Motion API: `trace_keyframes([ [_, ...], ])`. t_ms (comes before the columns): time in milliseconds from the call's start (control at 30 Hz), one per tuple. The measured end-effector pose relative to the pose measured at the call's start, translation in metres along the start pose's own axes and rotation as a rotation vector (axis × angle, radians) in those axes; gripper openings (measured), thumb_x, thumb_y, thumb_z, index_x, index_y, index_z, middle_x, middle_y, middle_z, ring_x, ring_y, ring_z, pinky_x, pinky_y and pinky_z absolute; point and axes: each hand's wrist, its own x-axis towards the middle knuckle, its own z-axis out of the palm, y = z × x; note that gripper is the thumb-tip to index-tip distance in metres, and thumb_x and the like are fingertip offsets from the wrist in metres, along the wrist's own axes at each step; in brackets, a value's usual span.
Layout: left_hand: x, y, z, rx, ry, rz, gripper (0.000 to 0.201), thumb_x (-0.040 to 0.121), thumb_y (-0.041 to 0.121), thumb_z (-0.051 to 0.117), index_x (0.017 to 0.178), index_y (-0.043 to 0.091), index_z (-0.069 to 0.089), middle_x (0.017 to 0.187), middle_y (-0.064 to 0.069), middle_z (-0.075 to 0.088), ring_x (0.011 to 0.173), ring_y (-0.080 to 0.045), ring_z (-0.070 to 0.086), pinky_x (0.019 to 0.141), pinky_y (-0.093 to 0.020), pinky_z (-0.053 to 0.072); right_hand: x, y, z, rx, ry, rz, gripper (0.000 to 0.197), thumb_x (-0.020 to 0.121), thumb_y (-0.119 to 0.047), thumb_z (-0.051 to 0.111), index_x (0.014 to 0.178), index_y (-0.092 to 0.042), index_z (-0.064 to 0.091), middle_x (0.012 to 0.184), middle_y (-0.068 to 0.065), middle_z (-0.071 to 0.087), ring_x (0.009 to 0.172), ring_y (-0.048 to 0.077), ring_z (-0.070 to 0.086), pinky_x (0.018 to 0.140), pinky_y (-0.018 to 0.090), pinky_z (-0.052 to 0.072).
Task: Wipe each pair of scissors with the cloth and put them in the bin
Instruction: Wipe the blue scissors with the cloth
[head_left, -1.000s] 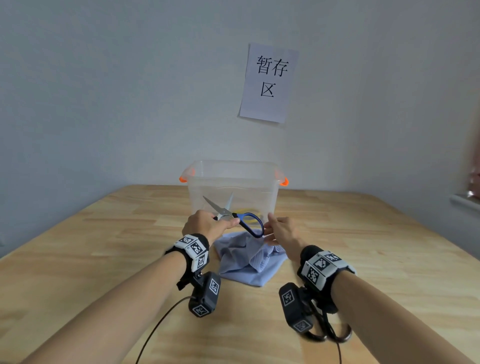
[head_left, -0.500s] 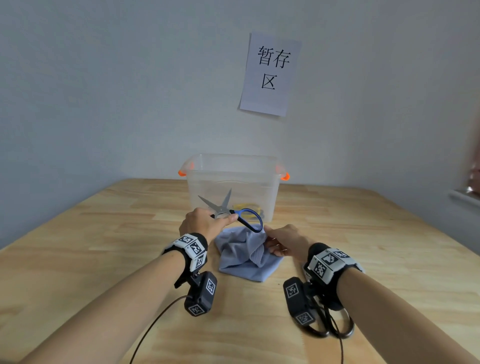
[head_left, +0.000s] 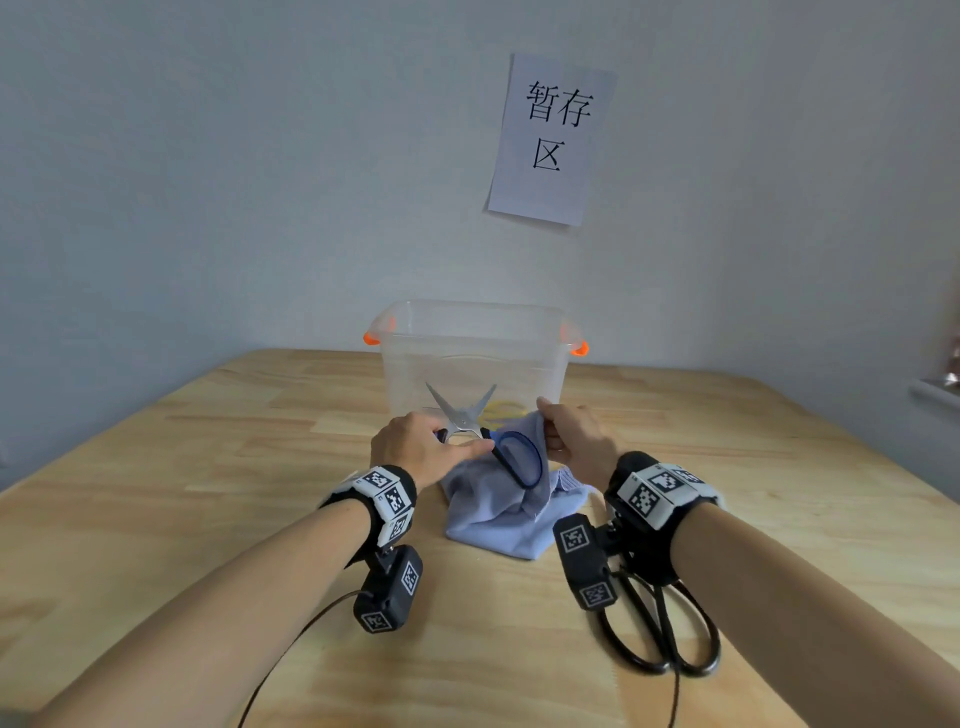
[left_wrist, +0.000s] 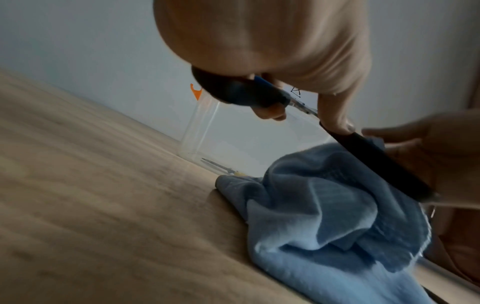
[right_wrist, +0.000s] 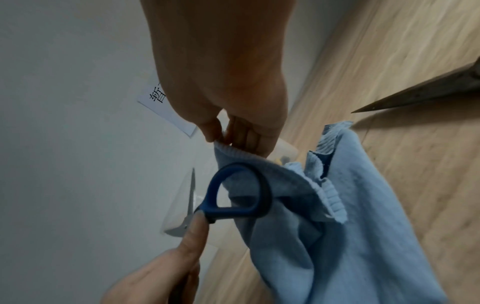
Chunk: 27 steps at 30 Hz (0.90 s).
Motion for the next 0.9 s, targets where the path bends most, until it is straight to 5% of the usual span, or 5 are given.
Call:
trace_keyframes([
  [100,-0.003,0.005,0.001,0.032,-0.019,0.016,0.070,0.062,0.074,0.076,0.052,0.016,0.037,0.047,0.006,0.041,0.048,-0.015,0.041,0.049,-0.028,0.028,-0.003,-0.002,0.011,-0.019,-0.110,-0.046,0.029,0.101,-0.022,0.057,0.078,-0.005,0.057,0.067,0.008,0.060,0.060,0.017,0.059,0.050,0.023,0.047],
  [400,-0.004,0.011,-0.006,0.106,-0.030,0.093,0.059,0.068,0.070,0.075,0.048,0.024,0.044,0.052,0.009,0.047,0.055,-0.011,0.047,0.053,-0.027,0.031,-0.011,0.009,0.019,-0.123,-0.249,-0.177,0.017,0.098,-0.016,0.061,0.086,-0.007,0.069,0.080,0.008,0.070,0.079,0.022,0.065,0.075,0.029,0.054],
  [533,-0.004,0.012,-0.004,0.132,-0.043,0.151,0.044,0.070,0.073,0.072,0.058,0.033,0.056,0.057,0.012,0.051,0.064,-0.014,0.052,0.062,-0.027,0.036,-0.008,0.014,0.022,-0.046,-0.234,-0.177,0.020,0.094,-0.020,0.068,0.089,-0.001,0.071,0.094,0.024,0.070,0.088,0.037,0.067,0.091,0.046,0.054],
  [767,0.005,0.005,0.009,0.192,-0.044,0.171,0.062,0.060,0.086,0.065,0.080,0.028,0.073,0.067,0.008,0.065,0.069,-0.013,0.061,0.064,-0.030,0.047,-0.005,0.019,0.027,-0.070,-0.119,-0.200,0.018,0.084,-0.002,0.077,0.078,-0.006,0.060,0.075,0.010,0.066,0.066,0.020,0.066,0.059,0.025,0.057],
  [900,0.003,0.009,0.010,0.206,-0.057,0.174,0.061,0.060,0.084,0.068,0.074,0.025,0.069,0.064,0.008,0.060,0.068,-0.014,0.059,0.062,-0.029,0.043,-0.001,0.026,0.027,-0.128,-0.069,-0.186,0.036,0.079,-0.019,0.084,0.090,-0.008,0.052,0.075,0.007,0.060,0.067,0.019,0.062,0.051,0.021,0.050],
])
